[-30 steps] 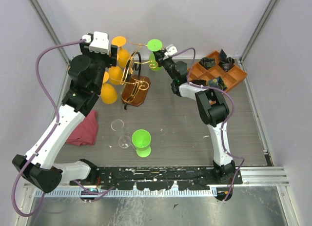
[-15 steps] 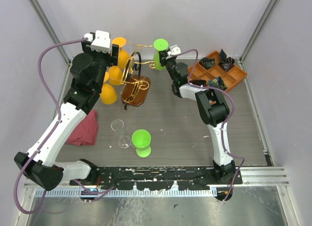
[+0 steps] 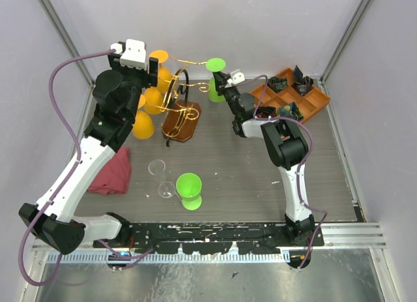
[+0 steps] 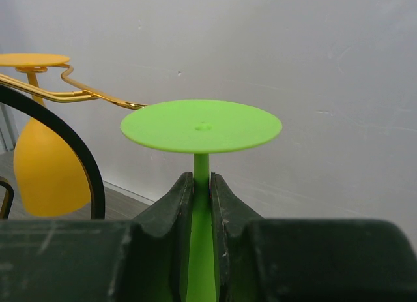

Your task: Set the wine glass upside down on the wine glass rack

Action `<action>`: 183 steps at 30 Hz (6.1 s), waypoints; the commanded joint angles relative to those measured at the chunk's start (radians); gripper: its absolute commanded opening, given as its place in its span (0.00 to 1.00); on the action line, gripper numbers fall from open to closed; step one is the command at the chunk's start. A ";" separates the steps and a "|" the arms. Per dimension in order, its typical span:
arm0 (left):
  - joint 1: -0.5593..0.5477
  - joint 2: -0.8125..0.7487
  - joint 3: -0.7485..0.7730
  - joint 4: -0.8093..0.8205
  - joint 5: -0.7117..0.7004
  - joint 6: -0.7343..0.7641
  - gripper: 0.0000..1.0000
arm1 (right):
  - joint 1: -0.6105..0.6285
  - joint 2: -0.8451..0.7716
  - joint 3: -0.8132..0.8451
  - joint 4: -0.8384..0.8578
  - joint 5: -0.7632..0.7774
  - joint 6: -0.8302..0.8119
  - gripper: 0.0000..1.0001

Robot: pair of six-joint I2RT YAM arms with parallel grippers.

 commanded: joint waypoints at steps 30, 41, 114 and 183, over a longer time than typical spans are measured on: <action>0.005 -0.019 -0.010 -0.020 -0.008 -0.065 0.79 | 0.053 -0.175 -0.203 0.123 0.050 -0.105 0.46; 0.005 -0.073 -0.007 -0.129 0.055 -0.094 0.81 | 0.053 -0.337 -0.396 0.118 0.097 -0.115 0.67; -0.530 0.129 -0.116 -0.989 0.316 -0.154 0.00 | -0.029 -1.072 -0.013 -1.416 0.575 0.044 0.94; -0.530 0.007 -0.304 0.940 0.196 0.545 0.00 | -0.030 -0.973 -0.162 -0.654 -0.291 1.439 0.68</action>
